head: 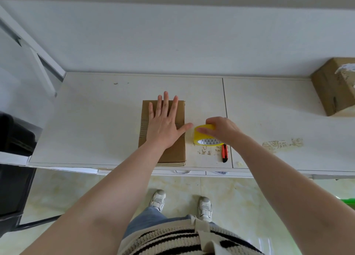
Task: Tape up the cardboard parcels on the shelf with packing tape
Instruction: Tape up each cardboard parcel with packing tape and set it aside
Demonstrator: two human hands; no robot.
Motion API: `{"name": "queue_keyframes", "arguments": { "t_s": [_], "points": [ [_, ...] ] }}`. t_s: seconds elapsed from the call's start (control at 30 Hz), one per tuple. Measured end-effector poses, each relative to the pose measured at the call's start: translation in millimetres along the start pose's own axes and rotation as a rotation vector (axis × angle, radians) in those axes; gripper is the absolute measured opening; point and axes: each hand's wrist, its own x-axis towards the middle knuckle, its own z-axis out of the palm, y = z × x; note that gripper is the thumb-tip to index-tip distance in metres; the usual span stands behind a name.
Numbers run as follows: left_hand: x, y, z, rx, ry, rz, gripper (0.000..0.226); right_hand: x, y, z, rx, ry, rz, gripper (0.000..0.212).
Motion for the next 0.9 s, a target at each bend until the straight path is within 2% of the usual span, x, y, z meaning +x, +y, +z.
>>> {"name": "queue_keyframes", "arguments": {
  "t_s": [0.13,0.27,0.43,0.6,0.77,0.83,0.9],
  "points": [
    [0,-2,-3,0.018,-0.047,0.018,0.11,2,-3,-1,0.027,-0.01,0.0,0.046],
    [1,-6,-8,-0.027,-0.102,0.058,0.107,1,-3,1,0.047,-0.015,0.012,0.041],
    [0,-4,-8,-0.011,-0.094,0.06,0.105,0,-6,1,-0.004,-0.001,0.03,0.047],
    [-5,6,-15,0.037,-0.104,-0.014,0.103,-3,-8,2,-0.06,0.012,0.074,0.052],
    [-13,16,-13,-0.097,-0.099,-0.068,0.096,-7,-8,7,-0.048,0.094,0.104,0.052],
    [-13,15,-12,-0.128,-0.107,-0.085,0.096,-7,-6,9,0.031,0.138,0.084,0.05],
    [-13,15,-12,-0.131,-0.099,-0.09,0.096,-10,0,8,0.21,0.228,0.089,0.042]
  ]
}}
